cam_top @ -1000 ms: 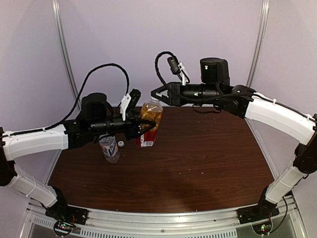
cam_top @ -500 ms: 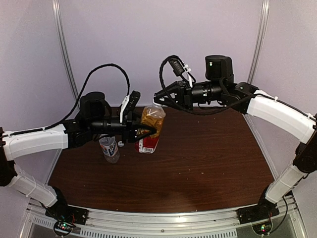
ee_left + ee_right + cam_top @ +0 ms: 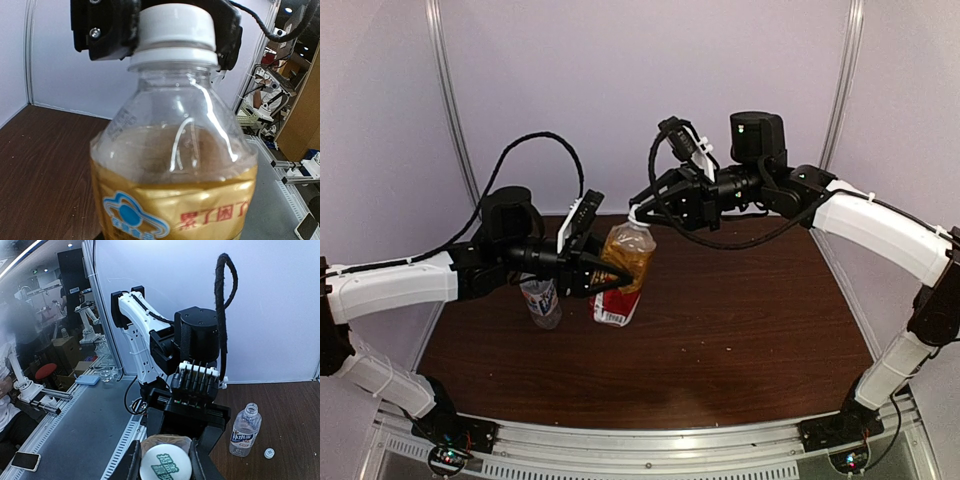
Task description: Unscrew the bottle caps
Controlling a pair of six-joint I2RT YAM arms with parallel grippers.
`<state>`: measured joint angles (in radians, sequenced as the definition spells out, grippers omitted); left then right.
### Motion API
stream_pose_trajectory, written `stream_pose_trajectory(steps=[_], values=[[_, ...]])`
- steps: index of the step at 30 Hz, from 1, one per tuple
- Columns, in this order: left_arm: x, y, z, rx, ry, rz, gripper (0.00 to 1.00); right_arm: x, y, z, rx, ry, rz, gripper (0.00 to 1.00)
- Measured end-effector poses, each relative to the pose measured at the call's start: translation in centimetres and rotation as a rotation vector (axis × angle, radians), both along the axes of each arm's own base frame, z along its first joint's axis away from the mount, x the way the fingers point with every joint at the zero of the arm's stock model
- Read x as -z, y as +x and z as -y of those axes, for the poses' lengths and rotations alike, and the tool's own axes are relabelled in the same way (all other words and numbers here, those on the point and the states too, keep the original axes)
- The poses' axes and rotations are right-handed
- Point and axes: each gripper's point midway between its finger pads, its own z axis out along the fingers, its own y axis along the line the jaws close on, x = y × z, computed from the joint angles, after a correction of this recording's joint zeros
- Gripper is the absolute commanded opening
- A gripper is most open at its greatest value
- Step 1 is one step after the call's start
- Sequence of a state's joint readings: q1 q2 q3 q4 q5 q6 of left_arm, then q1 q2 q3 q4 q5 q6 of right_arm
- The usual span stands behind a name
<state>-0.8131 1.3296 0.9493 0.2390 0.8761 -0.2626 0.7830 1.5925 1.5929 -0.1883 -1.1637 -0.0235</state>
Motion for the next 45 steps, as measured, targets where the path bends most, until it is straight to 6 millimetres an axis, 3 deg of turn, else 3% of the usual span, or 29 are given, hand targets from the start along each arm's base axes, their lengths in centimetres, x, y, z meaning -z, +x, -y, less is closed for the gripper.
stream_pose_trajectory(steps=[15,21,26,37,45], values=[[0.5,1.6,0.2,-0.1,0.017,0.049,0.35,0.2,2.9,-0.1,0.22,-0.052,-0.139,0.68],[1.0,2.5,0.3,-0.162,0.044,0.06,0.35,-0.8,4.1,0.6,0.348,-0.039,-0.172,0.77],[1.2,3.7,0.1,-0.232,0.064,0.067,0.35,-1.5,5.7,1.2,0.514,-0.034,-0.204,0.78],[2.1,6.5,-0.6,-0.397,0.112,0.074,0.36,0.1,7.9,1.1,0.731,-0.077,-0.309,0.75],[2.3,7.1,-0.8,-0.436,0.123,0.076,0.36,1.8,8.2,-0.1,0.737,-0.116,-0.344,0.53]])
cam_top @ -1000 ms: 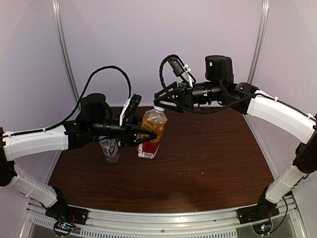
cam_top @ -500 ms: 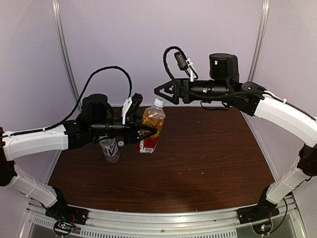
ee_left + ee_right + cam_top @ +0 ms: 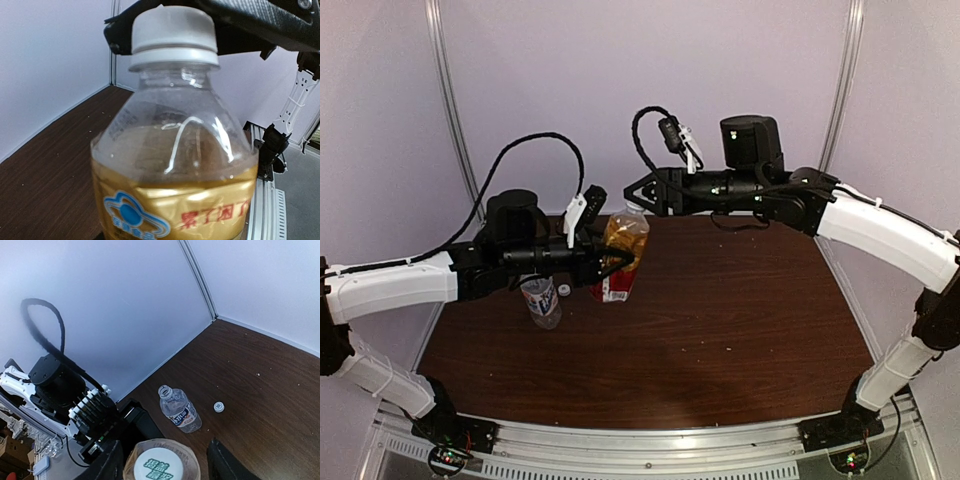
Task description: Unscrew the bottle caps
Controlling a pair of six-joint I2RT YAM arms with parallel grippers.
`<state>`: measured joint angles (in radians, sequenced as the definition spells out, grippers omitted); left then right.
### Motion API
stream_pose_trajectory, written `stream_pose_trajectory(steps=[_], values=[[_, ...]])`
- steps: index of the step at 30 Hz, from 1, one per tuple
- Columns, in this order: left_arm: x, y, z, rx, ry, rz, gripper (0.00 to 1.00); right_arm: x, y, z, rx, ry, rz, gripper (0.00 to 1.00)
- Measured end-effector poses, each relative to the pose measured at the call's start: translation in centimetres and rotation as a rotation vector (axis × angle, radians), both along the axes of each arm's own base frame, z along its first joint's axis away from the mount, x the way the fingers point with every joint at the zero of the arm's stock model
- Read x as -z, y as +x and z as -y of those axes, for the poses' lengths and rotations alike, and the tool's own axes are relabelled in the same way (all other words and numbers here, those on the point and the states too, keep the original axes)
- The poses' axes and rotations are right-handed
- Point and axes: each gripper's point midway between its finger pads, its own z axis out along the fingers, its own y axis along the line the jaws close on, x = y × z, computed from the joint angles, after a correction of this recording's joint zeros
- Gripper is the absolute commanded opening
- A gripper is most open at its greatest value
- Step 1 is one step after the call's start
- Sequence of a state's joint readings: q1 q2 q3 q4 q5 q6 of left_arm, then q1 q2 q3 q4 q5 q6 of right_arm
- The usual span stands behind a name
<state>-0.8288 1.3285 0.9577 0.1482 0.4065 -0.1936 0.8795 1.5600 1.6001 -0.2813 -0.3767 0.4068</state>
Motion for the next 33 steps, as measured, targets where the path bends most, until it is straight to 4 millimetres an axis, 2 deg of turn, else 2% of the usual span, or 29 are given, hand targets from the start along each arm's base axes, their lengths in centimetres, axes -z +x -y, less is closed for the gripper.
stream_pose_trajectory(steps=[9,18,27,33], values=[[0.03,0.11,-0.03,-0.006,0.001,0.001,0.36,0.37,0.07,-0.21,-0.001,-0.001,-0.015,0.41],[0.06,0.14,-0.02,-0.007,0.002,0.001,0.36,0.33,-0.18,-0.39,-0.019,0.005,-0.02,0.36],[0.07,0.19,-0.04,-0.01,0.003,0.001,0.36,0.23,-0.41,-0.53,-0.034,0.01,-0.019,0.19],[0.07,0.2,-0.05,-0.011,0.003,0.001,0.35,0.27,-0.4,-0.52,-0.038,0.004,-0.007,0.14]])
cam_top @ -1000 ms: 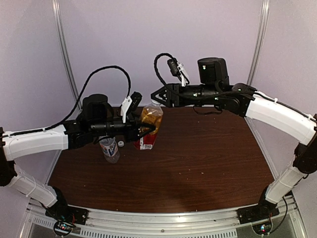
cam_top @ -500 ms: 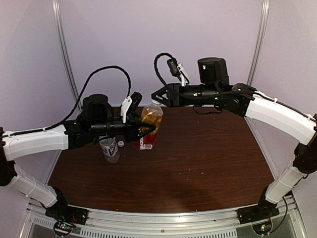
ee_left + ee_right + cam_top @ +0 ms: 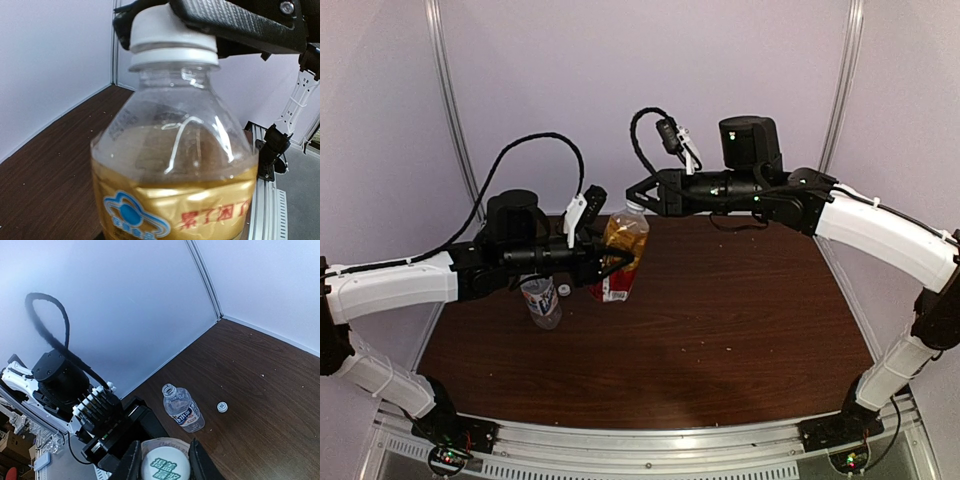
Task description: Unscrew the bottle caps
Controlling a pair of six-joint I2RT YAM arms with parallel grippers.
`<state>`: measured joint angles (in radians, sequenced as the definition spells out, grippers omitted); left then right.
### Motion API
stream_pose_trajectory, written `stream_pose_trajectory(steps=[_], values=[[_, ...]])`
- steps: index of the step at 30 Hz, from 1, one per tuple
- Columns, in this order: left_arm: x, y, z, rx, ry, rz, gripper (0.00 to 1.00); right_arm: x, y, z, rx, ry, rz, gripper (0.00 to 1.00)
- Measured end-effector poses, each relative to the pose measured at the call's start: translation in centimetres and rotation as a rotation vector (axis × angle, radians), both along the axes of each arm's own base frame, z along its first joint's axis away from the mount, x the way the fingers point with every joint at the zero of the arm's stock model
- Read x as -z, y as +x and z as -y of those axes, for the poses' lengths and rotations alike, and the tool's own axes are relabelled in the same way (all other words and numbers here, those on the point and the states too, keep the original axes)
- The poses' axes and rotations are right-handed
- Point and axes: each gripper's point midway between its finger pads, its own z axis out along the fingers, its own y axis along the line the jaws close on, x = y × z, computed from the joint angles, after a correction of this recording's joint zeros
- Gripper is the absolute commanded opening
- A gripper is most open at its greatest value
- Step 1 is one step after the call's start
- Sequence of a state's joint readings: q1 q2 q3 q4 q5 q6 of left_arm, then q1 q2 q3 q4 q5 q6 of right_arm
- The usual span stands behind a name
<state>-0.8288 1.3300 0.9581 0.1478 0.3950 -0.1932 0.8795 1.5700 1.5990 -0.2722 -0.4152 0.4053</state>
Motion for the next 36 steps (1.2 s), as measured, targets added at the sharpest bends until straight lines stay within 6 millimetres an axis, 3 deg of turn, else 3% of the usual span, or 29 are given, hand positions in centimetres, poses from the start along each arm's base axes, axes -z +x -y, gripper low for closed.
stream_pose_trajectory(steps=[9,18,22,28,32,36], values=[[-0.6,-1.3,0.3,0.085,-0.025,-0.004,0.35,-0.5,-1.2,-0.1,-0.153,-0.007,0.107,0.15],[-1.5,-5.9,0.7,0.363,-0.08,-0.059,0.35,-1.4,-6.0,0.6,-0.548,0.033,0.299,0.21],[-1.8,-7.0,0.7,0.426,-0.094,-0.07,0.36,-1.7,-6.9,0.7,-0.643,0.052,0.347,0.26],[-1.8,-7.4,0.6,0.449,-0.097,-0.08,0.35,-1.7,-7.1,0.7,-0.656,0.055,0.345,0.44],[-2.0,-7.4,0.7,0.448,-0.1,-0.07,0.36,-1.8,-6.6,0.7,-0.611,0.049,0.311,0.67],[-1.9,-7.4,0.9,0.438,-0.095,-0.054,0.36,-1.5,-6.0,1.0,-0.536,0.038,0.27,0.81]])
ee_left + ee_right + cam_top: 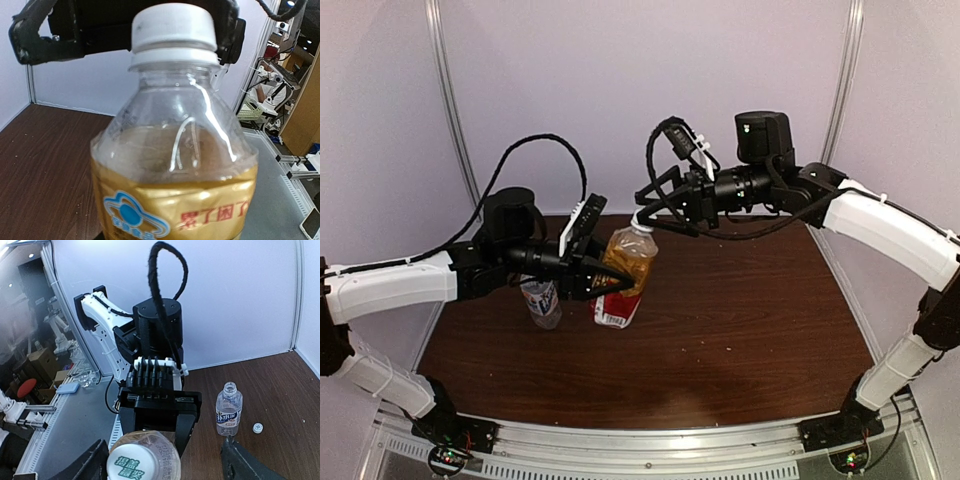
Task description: Unscrew the bottle caps
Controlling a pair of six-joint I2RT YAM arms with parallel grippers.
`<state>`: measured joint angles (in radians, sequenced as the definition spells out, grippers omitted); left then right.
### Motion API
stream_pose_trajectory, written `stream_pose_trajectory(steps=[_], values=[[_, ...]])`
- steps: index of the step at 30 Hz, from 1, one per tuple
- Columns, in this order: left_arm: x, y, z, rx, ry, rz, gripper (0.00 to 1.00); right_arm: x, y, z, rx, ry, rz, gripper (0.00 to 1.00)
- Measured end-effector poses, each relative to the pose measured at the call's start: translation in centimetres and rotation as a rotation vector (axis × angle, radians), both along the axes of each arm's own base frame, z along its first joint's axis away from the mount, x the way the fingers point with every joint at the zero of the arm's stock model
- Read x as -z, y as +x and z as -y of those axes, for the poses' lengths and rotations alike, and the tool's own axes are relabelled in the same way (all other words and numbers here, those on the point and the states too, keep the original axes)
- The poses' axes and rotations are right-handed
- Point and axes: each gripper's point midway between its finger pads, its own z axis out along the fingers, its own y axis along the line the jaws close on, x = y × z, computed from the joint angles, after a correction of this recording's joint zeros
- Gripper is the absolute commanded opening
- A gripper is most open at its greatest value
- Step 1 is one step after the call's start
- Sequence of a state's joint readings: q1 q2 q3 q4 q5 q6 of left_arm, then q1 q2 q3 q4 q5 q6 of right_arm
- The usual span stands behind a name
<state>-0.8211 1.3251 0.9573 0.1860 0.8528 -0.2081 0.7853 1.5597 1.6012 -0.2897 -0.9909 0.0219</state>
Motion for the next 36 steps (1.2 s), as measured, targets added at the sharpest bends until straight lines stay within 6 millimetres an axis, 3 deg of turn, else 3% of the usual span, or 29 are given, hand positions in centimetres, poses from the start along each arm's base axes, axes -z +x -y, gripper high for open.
stream_pose_trajectory(steps=[4,12,19,29,36], values=[[0.3,0.3,0.2,-0.019,0.008,0.01,0.36,-0.4,0.7,0.6,0.087,-0.005,-0.023,0.91],[0.7,2.0,0.4,-0.11,0.035,0.019,0.36,-3.2,2.5,1.8,0.329,0.045,-0.081,0.92],[0.9,4.5,0.3,-0.246,0.059,0.035,0.36,-2.5,4.7,1.6,0.556,0.044,-0.181,0.96],[1.4,6.8,-0.3,-0.381,0.091,0.042,0.35,1.6,7.0,0.5,0.685,-0.041,-0.263,0.83],[1.5,7.2,-0.4,-0.407,0.095,0.043,0.36,1.8,6.8,0.1,0.681,-0.04,-0.282,0.62]])
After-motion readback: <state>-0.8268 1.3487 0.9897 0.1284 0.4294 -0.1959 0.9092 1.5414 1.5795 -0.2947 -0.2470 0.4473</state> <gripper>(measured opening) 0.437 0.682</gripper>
